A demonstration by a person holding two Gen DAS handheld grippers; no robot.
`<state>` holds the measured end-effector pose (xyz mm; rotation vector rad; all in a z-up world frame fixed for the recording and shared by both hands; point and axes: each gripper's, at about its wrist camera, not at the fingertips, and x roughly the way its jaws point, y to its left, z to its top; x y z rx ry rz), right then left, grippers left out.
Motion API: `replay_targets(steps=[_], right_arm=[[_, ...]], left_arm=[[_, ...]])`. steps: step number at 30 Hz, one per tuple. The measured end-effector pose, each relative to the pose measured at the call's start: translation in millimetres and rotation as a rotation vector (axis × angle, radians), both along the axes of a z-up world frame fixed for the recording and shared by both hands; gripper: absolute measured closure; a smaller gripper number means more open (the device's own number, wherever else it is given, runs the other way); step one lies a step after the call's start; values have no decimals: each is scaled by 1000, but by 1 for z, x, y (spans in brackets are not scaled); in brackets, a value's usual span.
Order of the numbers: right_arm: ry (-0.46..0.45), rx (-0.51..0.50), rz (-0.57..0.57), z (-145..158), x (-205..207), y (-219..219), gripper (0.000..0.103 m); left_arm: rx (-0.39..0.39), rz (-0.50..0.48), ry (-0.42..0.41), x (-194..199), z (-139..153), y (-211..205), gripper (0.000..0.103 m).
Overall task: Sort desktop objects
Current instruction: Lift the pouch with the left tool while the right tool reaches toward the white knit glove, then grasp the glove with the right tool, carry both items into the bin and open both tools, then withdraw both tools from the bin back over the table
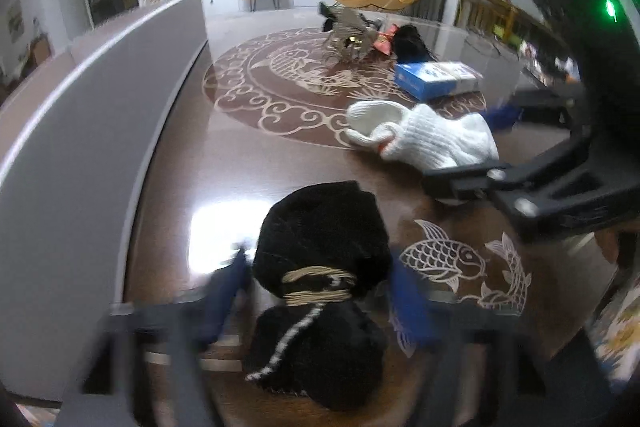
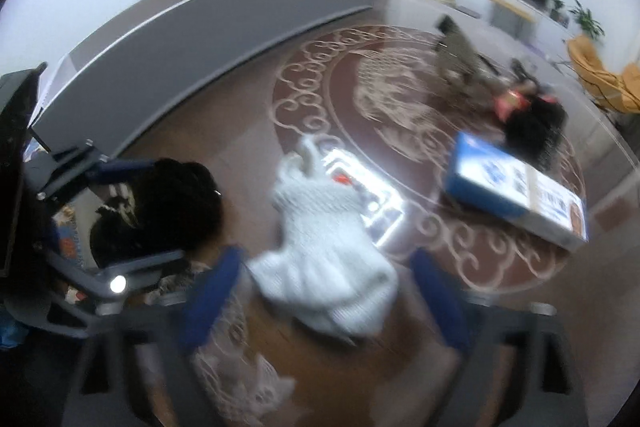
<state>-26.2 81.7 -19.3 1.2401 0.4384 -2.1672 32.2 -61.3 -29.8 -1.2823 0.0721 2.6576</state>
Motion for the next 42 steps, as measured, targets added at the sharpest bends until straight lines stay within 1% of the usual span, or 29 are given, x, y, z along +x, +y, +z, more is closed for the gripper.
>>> replay_targets(steps=[1, 2, 4, 7, 10, 11, 13, 15, 16, 18, 19, 21, 22, 23, 24, 26, 27, 28, 30, 31, 32, 33, 35, 36, 37, 38, 39, 41, 42], right_arm=[[-14, 38, -20, -2, -1, -3, 52], [-12, 38, -33, -1, 0, -2, 57], [-19, 28, -54, 5, 6, 3, 61], [-8, 19, -86, 19, 17, 17, 62], [16, -12, -119, 43, 17, 25, 62], [31, -36, -128, 56, 14, 26, 62], [60, -101, -137, 84, 6, 17, 62], [79, -160, -127, 107, 0, 2, 62], [93, -203, -109, 124, -6, -16, 62], [102, -246, -72, 140, -12, -47, 62], [109, -268, -38, 151, -17, -75, 62], [110, -290, 15, 159, -24, -122, 62], [107, -292, 30, 160, -26, -137, 62], [101, -291, 50, 158, -30, -165, 62], [97, -277, 68, 154, -34, -191, 62], [107, -231, 89, 142, -39, -229, 62], [101, -214, 96, 135, -40, -244, 62], [74, -198, 105, 124, -45, -259, 61], [-1, -166, 102, 100, -53, -279, 52], [-31, -137, 94, 88, -58, -288, 44], [-31, -127, 86, 82, -58, -290, 40], [-28, -130, 82, 81, -57, -289, 38], [-23, -171, 80, 82, -53, -282, 27], [-6, -183, 82, 85, -50, -277, 24], [18, -190, 84, 89, -47, -272, 21], [58, -205, 86, 96, -41, -260, 18], [75, -214, 85, 99, -37, -253, 16], [129, -237, 64, 107, -27, -224, 10], [161, -241, 41, 108, -23, -204, 8]], left_arm=[[7, 2, -7, 1, 1, -3, 67], [34, 1, -13, 1, 2, -7, 68], [65, 7, 0, 6, 9, -12, 69], [140, 9, 23, 12, 28, -14, 69], [212, 11, 76, 15, 63, -21, 69], [227, 16, 89, 15, 71, -25, 69], [268, 38, 134, 15, 98, -42, 69], [289, 75, 167, 12, 122, -71, 69], [289, 109, 183, 9, 135, -93, 69], [252, 171, 198, 2, 148, -130, 69], [224, 205, 200, -3, 152, -148, 69], [178, 275, 174, -18, 152, -190, 69], [165, 305, 156, -24, 149, -206, 69], [150, 345, 126, -32, 143, -229, 69], [137, 374, 98, -39, 136, -245, 69], [108, 425, 41, -49, 119, -272, 69], [106, 433, 3, -55, 110, -283, 68], [104, 434, -26, -58, 102, -287, 68], [58, 463, -114, -68, 81, -295, 60], [34, 479, -167, -71, 72, -298, 59], [31, 484, -193, -72, 68, -299, 56], [33, 482, -196, -70, 66, -299, 44], [7, 484, -154, -66, 72, -293, 19], [-10, 488, -124, -63, 75, -289, 15], [-21, 486, -94, -59, 79, -284, 15], [-21, 476, -68, -55, 84, -276, 15], [-15, 467, -48, -54, 89, -266, 15], [-10, 439, 5, -48, 101, -245, 15], [-16, 422, 37, -47, 108, -231, 15]])
